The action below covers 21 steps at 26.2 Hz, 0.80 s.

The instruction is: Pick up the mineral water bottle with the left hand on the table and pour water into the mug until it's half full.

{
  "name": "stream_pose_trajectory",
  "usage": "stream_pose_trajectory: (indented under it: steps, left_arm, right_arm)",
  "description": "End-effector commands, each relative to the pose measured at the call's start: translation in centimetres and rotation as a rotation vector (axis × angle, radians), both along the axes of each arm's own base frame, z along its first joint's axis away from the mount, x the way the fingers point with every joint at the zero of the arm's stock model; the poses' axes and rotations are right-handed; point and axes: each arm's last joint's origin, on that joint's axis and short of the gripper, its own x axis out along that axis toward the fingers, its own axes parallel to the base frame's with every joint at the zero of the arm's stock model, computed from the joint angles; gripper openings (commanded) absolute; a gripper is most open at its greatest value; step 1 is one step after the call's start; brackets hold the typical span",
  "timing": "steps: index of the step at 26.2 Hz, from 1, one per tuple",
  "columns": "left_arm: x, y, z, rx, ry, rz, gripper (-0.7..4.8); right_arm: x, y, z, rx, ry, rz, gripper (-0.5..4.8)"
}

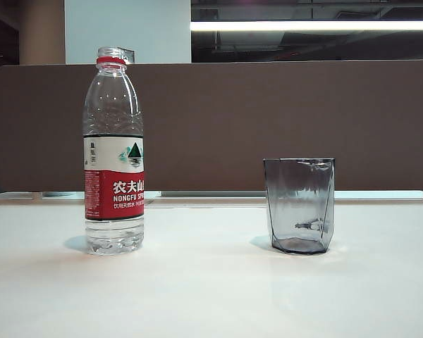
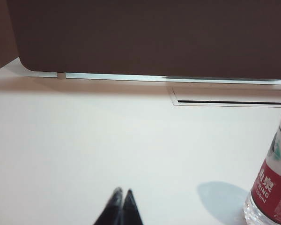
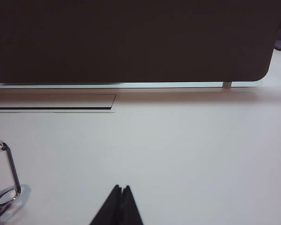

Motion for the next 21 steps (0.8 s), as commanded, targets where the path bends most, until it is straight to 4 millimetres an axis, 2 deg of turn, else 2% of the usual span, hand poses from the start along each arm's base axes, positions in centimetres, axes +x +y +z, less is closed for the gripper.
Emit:
stream_pose_trajectory:
  steps: [1, 11, 15, 17, 21]
  left_arm:
    - [0.0, 0.0, 0.3, 0.000, -0.024, -0.002, -0.05]
    - [0.0, 0.0, 0.4, -0.011, -0.024, -0.002, -0.05]
    - [-0.1, 0.0, 1.1, -0.192, -0.082, -0.009, -0.05]
    - [-0.3, 0.0, 2.4, -0.201, -0.158, -0.017, -0.05]
    - [-0.6, 0.0, 4.3, -0.201, -0.193, -0.021, -0.05]
  right_arm:
    - [0.0, 0.0, 0.1, 0.001, -0.017, -0.001, -0.08]
    - [0.0, 0.0, 0.5, 0.001, -0.040, 0.002, -0.08]
    - [-0.6, 0.0, 2.8, 0.049, -0.074, -0.001, -0.09]
    - [-1.0, 0.0, 4.8, 0.049, -0.102, 0.000, -0.09]
    - [-1.1, 0.1, 8.1, 0.045, -0.128, 0.040, -0.09]
